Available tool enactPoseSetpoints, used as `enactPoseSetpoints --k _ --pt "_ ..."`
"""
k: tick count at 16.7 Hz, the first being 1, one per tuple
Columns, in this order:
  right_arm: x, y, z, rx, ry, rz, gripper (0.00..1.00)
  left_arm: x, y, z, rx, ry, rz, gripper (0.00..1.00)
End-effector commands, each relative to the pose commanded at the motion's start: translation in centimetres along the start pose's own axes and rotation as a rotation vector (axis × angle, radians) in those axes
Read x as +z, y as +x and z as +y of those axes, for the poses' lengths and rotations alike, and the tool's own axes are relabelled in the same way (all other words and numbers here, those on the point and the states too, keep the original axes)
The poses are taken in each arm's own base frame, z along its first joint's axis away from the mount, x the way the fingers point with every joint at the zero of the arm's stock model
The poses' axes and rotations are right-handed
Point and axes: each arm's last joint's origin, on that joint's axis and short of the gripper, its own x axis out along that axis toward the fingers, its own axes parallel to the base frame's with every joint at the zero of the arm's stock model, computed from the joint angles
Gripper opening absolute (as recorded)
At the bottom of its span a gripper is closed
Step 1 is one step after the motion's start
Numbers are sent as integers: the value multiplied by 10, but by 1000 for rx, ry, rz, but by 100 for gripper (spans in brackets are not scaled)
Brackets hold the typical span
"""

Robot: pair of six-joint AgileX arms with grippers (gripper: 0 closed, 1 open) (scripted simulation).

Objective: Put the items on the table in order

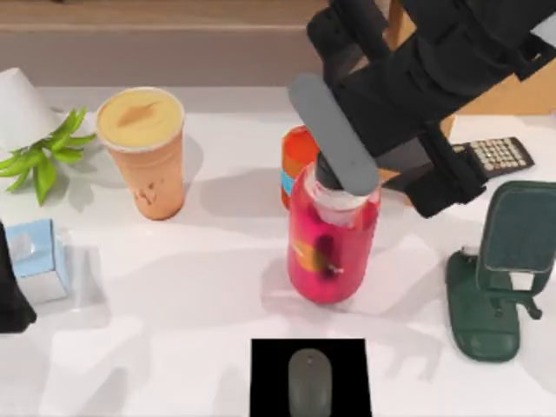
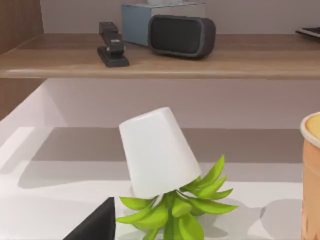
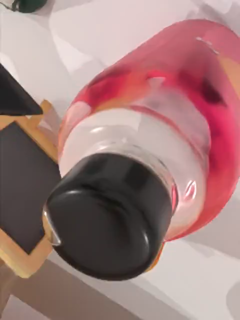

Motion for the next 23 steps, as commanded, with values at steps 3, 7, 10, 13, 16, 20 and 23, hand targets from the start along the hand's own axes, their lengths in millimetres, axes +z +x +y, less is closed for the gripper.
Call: enactPoseSetpoints --k 3,7,10,13,16,20,23 --pt "-96 -2 3 19 455 120 100 0 0 0 0 0 0 100" --pt "-227 22 59 165 1051 285 100 0 0 0 0 0 0 100" --pt "-300 42 127 297 1410 372 100 0 0 0 0 0 0 100" --pt "-347 47 189 352 1653 426 100 0 0 0 0 0 0 100" --pt "-372 46 226 353 1777 451 100 0 0 0 0 0 0 100" --pt "-377 46 235 352 1802 456 100 0 0 0 0 0 0 100" --pt "-376 46 234 351 1799 456 100 0 0 0 0 0 0 100"
